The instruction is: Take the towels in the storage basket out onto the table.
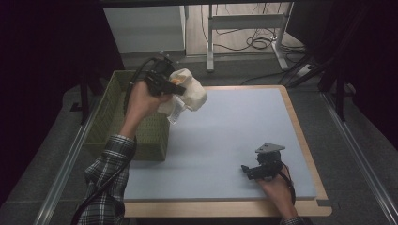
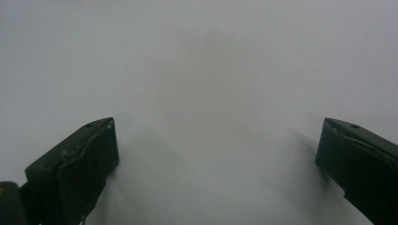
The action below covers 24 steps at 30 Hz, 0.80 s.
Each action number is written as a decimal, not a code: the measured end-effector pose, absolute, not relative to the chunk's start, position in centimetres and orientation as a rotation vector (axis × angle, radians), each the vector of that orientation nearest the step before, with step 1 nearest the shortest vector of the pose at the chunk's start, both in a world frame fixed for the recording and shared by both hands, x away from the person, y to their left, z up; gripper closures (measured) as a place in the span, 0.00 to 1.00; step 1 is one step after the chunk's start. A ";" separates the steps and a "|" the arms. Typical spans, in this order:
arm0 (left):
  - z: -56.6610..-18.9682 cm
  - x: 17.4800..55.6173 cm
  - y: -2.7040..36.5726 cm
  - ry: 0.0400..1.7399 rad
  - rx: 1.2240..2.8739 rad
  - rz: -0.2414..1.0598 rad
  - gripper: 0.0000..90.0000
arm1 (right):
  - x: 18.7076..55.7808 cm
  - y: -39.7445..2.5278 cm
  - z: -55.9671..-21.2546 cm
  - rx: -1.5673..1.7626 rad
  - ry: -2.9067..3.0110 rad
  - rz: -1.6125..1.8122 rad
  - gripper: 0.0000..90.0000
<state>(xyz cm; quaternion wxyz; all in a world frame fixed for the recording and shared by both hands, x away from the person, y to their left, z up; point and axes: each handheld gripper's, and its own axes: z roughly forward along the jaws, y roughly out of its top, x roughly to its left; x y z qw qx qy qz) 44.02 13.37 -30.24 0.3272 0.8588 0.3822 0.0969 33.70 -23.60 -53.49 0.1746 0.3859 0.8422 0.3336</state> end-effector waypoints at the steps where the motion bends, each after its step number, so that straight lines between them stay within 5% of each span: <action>1: -30.5 44.1 12.9 0.991 2.253 0.248 0.90 | 33.7 -23.6 -53.5 1.095 2.387 0.945 0.00; 24: -41.9 45.6 3.5 0.934 2.331 0.171 0.89 | 33.7 -23.6 -53.5 1.086 2.385 0.945 0.00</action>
